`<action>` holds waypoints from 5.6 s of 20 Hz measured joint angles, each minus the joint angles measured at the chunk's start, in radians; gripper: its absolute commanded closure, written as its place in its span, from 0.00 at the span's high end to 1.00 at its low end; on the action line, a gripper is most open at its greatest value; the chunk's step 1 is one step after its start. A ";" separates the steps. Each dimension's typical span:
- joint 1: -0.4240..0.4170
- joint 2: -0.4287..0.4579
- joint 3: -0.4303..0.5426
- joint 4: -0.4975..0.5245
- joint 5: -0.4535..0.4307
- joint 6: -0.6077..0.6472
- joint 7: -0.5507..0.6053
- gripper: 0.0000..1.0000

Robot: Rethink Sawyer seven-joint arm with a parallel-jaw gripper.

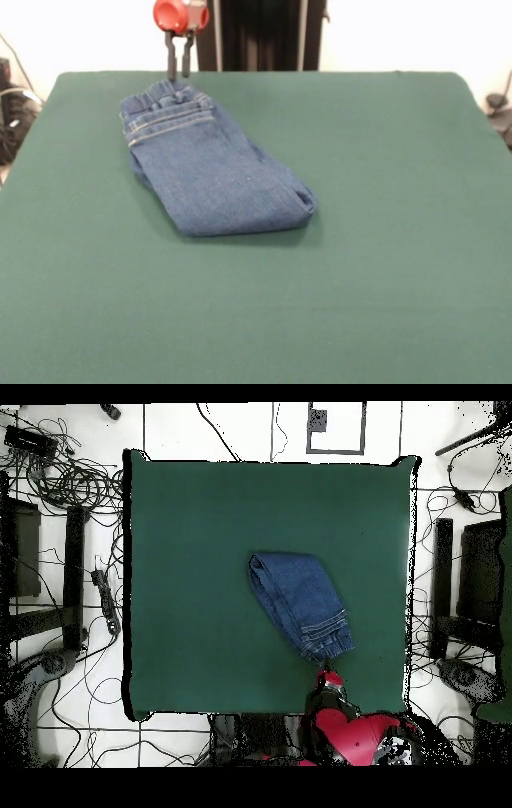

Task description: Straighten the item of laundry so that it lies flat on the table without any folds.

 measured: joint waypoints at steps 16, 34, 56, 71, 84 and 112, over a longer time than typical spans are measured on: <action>-0.273 -0.221 0.297 0.085 -0.070 0.384 0.000 1.00; -0.330 -0.323 0.537 0.130 -0.004 0.474 0.000 1.00; -0.310 -0.331 0.691 0.132 0.028 0.605 0.000 1.00; -0.346 -0.369 0.768 0.132 0.108 0.724 0.000 1.00; -0.374 -0.364 0.792 0.129 0.107 0.724 0.000 1.00; -0.441 -0.346 0.820 0.091 0.132 0.808 0.000 1.00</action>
